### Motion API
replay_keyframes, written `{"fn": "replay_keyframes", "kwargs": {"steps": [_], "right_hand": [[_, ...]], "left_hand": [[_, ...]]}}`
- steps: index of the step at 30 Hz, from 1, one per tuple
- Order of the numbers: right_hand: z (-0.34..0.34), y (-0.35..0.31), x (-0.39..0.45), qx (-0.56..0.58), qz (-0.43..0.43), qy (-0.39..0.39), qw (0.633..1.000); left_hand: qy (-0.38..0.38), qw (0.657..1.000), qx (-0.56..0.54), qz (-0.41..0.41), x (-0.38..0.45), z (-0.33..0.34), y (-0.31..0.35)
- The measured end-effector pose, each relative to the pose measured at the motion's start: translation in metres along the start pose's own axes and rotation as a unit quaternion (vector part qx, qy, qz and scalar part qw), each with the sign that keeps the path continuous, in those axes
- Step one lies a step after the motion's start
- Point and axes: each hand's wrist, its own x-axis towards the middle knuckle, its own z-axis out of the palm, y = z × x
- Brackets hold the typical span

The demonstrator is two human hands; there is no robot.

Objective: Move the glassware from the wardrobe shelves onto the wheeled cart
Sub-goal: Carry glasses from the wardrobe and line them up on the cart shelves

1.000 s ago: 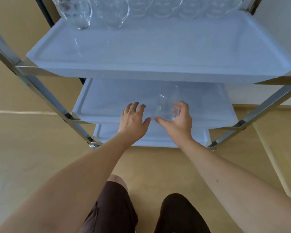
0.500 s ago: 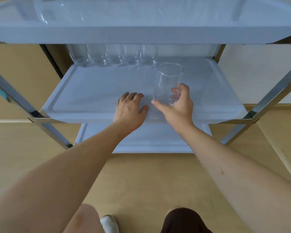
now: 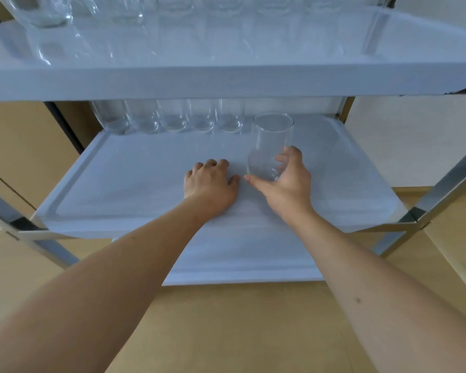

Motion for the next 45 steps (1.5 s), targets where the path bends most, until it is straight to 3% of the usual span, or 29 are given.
{"fn": "replay_keyframes", "kwargs": {"steps": [9,27,45], "right_hand": [[0.019,0.011,0.050,-0.019,-0.002,0.017,1.000],[0.069,0.025,0.169,-0.058,-0.005,0.029,0.998],[0.077,0.023,0.190,-0.067,0.020,0.011,0.998]], "left_hand": [[-0.003,0.999,0.013,0.030,0.068,0.008,-0.007],[0.085,0.995,0.023,0.055,0.076,0.032,-0.012],[0.073,0.996,0.018,0.050,0.075,0.030,-0.010]]}}
